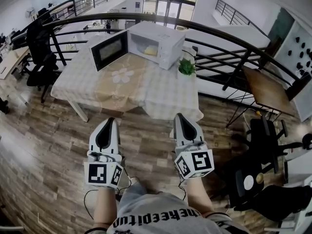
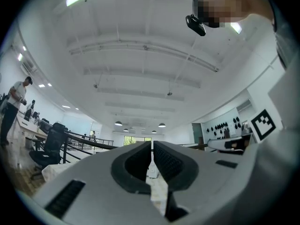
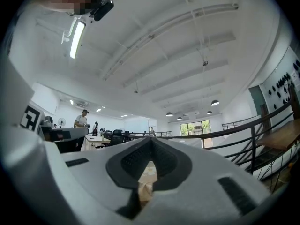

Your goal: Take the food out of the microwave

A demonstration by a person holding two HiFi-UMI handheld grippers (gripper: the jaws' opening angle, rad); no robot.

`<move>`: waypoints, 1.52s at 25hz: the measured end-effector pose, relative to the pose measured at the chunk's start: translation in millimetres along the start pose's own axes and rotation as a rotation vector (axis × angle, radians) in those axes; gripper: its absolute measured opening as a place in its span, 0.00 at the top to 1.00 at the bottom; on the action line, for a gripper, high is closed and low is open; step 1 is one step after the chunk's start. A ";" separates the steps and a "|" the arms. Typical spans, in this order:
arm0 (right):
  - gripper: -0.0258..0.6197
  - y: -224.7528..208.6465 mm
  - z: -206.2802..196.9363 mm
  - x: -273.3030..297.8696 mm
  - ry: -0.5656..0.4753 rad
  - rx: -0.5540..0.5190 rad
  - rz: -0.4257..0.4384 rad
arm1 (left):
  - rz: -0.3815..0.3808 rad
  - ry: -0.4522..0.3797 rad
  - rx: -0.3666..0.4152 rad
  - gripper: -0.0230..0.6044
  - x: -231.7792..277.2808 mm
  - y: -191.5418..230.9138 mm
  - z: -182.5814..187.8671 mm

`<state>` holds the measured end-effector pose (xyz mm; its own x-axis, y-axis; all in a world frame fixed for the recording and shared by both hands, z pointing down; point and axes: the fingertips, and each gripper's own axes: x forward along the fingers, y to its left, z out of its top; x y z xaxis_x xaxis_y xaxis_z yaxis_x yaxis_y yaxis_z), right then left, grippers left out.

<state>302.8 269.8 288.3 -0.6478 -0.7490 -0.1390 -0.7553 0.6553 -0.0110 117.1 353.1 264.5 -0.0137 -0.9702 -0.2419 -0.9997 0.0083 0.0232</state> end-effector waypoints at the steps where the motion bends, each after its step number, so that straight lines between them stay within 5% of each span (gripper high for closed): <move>1: 0.95 2.9 -0.7 5.0 0.001 0.001 0.002 | 0.001 -0.002 0.001 0.94 2.1 5.2 0.3; 19: 0.95 41.4 -13.8 75.8 -0.017 0.032 -0.020 | -0.008 0.001 0.013 0.94 30.6 88.2 -4.8; 38: 0.95 8.1 -37.8 182.0 -0.010 0.050 0.005 | 0.019 0.013 0.005 0.94 118.3 133.9 -41.6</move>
<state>175.0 135.1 300.4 -0.6504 -0.7449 -0.1491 -0.7459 0.6633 -0.0599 -17.5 229.4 279.4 -0.0329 -0.9729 -0.2291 -0.9993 0.0284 0.0229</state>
